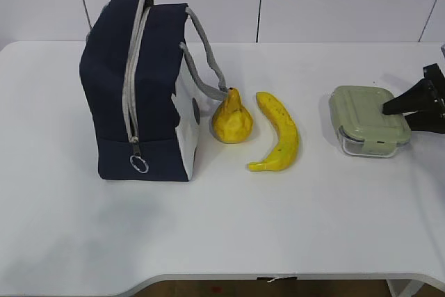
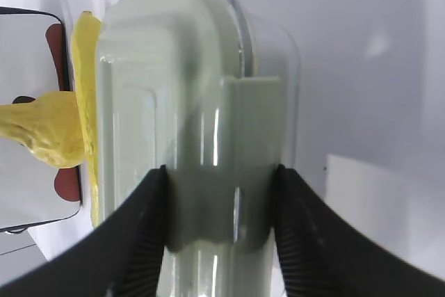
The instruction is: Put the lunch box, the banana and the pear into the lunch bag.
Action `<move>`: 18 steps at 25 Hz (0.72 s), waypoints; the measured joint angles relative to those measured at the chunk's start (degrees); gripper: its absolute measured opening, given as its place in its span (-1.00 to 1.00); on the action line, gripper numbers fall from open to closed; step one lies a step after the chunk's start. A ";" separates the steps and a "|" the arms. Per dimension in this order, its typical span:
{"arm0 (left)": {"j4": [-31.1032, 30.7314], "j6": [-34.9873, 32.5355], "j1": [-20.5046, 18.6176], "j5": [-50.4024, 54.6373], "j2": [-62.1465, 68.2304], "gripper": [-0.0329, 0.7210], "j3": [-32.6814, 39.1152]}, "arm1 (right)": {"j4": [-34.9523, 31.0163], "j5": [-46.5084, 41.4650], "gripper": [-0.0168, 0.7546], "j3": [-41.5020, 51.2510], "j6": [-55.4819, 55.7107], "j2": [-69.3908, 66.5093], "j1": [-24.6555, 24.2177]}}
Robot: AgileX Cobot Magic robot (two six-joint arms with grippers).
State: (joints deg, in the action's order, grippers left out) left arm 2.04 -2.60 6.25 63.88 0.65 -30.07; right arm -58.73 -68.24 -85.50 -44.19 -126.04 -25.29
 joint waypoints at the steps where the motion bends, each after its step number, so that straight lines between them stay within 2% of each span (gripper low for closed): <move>1: 0.00 0.00 0.00 0.00 0.00 -0.27 0.00 | -0.11 0.00 -0.06 0.00 0.00 0.00 0.40; 7: 0.00 0.00 0.00 0.00 0.00 -0.27 0.00 | 0.14 0.21 -0.06 0.00 0.09 0.32 2.43; 18: 0.00 0.00 0.00 0.00 0.00 -0.27 0.00 | 1.35 1.37 -0.06 0.00 2.00 2.15 2.55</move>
State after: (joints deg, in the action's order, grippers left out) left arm 2.04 -2.60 6.25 63.88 0.65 -30.07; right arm -57.37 -66.87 -85.50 -42.19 -123.89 -22.74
